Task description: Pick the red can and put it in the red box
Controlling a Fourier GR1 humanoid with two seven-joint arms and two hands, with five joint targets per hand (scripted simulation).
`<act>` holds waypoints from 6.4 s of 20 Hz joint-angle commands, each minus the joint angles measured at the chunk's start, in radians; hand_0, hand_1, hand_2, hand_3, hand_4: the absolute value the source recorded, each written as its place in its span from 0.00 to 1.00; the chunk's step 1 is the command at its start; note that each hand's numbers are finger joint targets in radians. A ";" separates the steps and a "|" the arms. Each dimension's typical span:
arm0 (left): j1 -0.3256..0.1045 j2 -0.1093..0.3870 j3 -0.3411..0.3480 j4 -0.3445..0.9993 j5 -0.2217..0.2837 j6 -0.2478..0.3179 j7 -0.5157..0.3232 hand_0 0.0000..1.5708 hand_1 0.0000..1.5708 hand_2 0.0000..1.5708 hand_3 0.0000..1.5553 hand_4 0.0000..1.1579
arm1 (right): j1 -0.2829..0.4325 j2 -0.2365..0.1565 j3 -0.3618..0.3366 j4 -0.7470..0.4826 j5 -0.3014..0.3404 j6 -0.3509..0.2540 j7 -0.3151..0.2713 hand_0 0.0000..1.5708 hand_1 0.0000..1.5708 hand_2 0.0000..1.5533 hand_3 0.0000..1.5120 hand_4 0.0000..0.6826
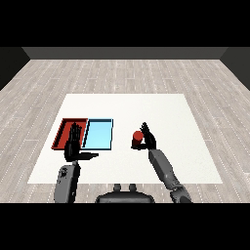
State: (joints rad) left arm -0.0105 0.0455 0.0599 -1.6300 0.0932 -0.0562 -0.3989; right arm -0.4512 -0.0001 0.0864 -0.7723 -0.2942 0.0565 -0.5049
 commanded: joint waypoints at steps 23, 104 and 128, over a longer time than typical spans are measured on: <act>0.009 -0.018 -0.023 -0.037 -0.027 0.033 0.022 0.00 0.00 0.00 0.00 0.00 | -0.209 0.000 0.261 0.289 -0.261 -0.322 -0.069 0.94 0.94 0.95 0.95 0.83; -0.313 -0.046 -0.538 0.317 0.202 0.336 0.131 0.00 0.00 0.00 0.00 0.00 | -0.059 0.000 0.490 -0.543 -0.004 -0.636 0.228 0.95 0.95 0.93 0.91 0.90; -0.379 -0.045 -0.600 0.432 0.218 0.755 0.096 1.00 1.00 0.97 0.91 0.81 | -0.080 0.000 0.612 -0.444 -0.161 -0.687 0.091 0.91 0.91 0.93 0.91 0.91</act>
State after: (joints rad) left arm -0.3603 0.0184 -0.5316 -1.1736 0.3028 0.6360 -0.3099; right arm -0.5547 -0.0104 0.6743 -1.2521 -0.4099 -0.6364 -0.3614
